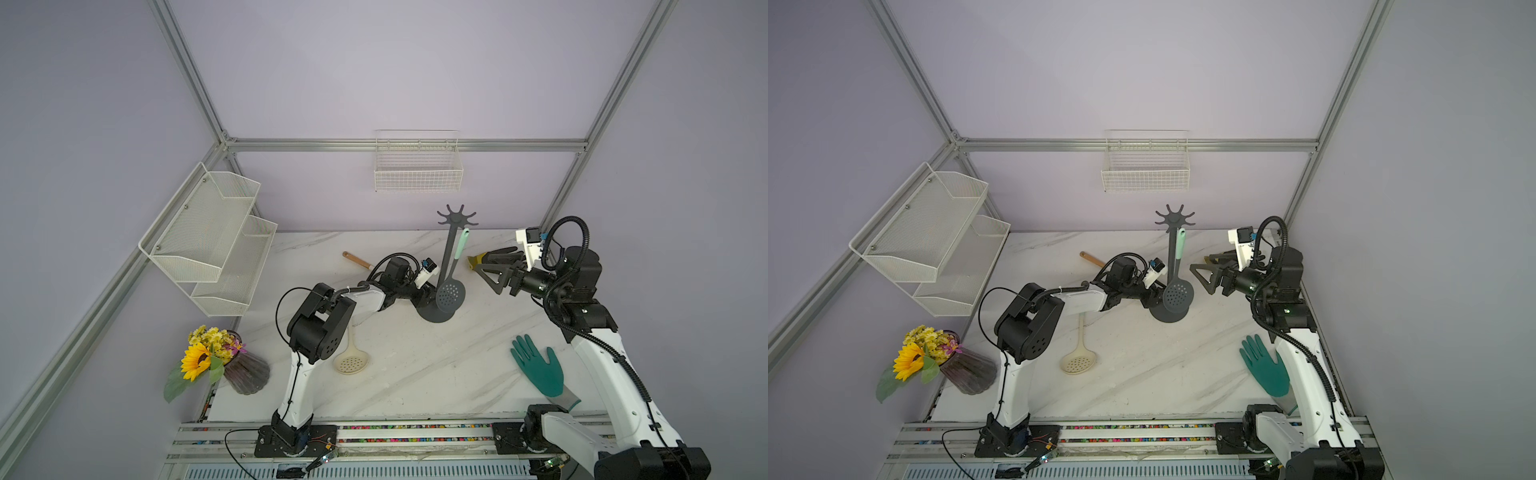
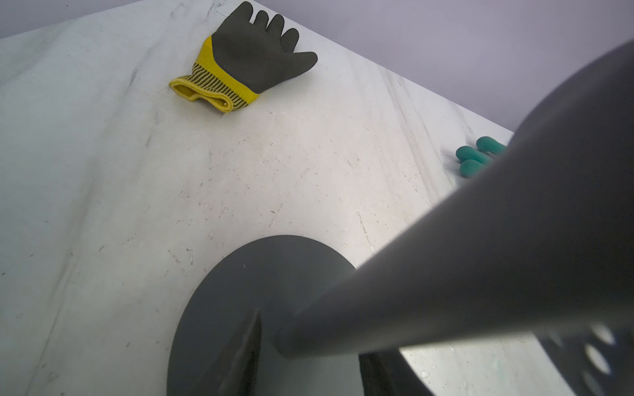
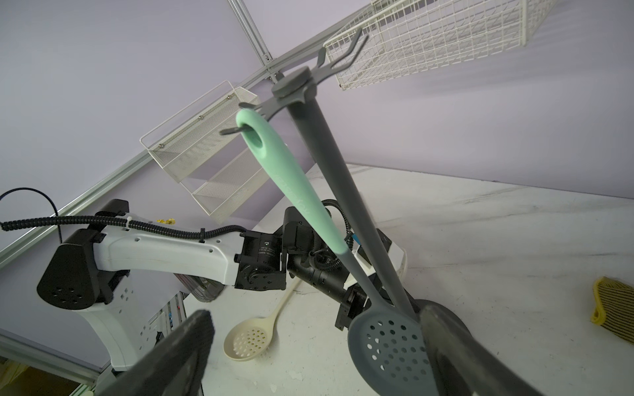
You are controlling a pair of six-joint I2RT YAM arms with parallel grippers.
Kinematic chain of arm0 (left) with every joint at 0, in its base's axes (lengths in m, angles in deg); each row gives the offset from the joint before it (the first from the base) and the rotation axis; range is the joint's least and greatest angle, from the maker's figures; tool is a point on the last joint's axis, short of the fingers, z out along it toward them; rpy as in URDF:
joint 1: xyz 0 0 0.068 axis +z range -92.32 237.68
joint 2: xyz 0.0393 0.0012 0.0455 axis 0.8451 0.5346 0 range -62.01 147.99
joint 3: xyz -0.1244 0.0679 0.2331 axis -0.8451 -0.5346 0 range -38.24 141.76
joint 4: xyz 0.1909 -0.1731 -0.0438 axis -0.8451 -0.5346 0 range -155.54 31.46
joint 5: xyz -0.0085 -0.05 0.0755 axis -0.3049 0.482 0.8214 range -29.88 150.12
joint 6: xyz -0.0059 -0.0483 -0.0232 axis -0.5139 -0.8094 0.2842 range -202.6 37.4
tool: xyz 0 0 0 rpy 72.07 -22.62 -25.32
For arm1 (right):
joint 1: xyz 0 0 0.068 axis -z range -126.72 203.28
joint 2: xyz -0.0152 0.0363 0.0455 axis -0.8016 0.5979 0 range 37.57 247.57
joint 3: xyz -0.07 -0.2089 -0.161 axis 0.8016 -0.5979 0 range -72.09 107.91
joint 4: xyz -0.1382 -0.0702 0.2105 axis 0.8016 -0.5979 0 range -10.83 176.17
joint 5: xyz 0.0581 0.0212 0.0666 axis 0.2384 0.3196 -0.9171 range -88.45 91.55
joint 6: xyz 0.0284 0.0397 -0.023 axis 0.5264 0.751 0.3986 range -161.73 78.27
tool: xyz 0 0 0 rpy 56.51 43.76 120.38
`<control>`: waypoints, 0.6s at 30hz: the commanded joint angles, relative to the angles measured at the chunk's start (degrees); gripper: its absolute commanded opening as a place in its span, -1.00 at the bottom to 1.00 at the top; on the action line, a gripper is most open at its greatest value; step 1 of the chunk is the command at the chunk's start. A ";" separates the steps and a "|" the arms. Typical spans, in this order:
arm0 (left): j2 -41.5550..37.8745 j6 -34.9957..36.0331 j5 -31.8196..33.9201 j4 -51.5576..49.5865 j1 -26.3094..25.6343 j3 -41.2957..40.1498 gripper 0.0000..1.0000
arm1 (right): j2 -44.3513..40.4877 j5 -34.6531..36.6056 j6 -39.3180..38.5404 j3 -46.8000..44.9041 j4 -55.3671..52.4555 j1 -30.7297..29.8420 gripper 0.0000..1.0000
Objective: Hang the skimmer on the kitchen utensil rack
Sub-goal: Adjust the rack at the center of the board.
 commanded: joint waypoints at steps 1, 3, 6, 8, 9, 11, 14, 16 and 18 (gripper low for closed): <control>1.22 -0.79 -1.73 3.50 -0.49 2.03 -0.29 | 0.00 -0.45 -1.80 0.34 -1.49 -0.02 0.95; 1.36 -1.13 -1.57 4.09 -0.66 1.72 -0.48 | -0.05 -0.26 -1.76 0.22 -1.62 -0.02 0.95; 1.28 -2.06 -1.21 5.59 -0.78 1.13 -0.75 | -0.18 -0.23 -1.85 0.18 -1.87 -0.02 0.95; 1.19 -2.63 -1.16 6.84 -0.84 0.62 -0.88 | -0.18 -0.18 -1.88 0.20 -2.06 -0.09 0.95; 1.19 -2.85 -0.89 7.35 -0.85 0.27 -0.96 | -0.24 -0.24 -1.89 0.27 -2.13 -0.02 0.95; 1.10 -3.06 -0.56 8.53 -0.95 -0.53 -1.00 | -0.48 -0.29 -1.85 0.21 -2.31 -0.02 0.94; 1.20 -2.91 0.18 9.03 -1.24 -1.28 -1.00 | -0.70 -0.14 -2.07 0.04 -2.51 -0.02 0.95; 1.07 -2.90 1.28 9.05 -1.54 -1.78 -1.00 | -0.62 -0.18 -2.15 0.11 -2.51 -0.02 0.95; 0.69 -2.90 2.91 9.48 -1.99 -2.50 -1.00 | -0.62 -0.14 -2.09 0.11 -2.50 -0.02 0.95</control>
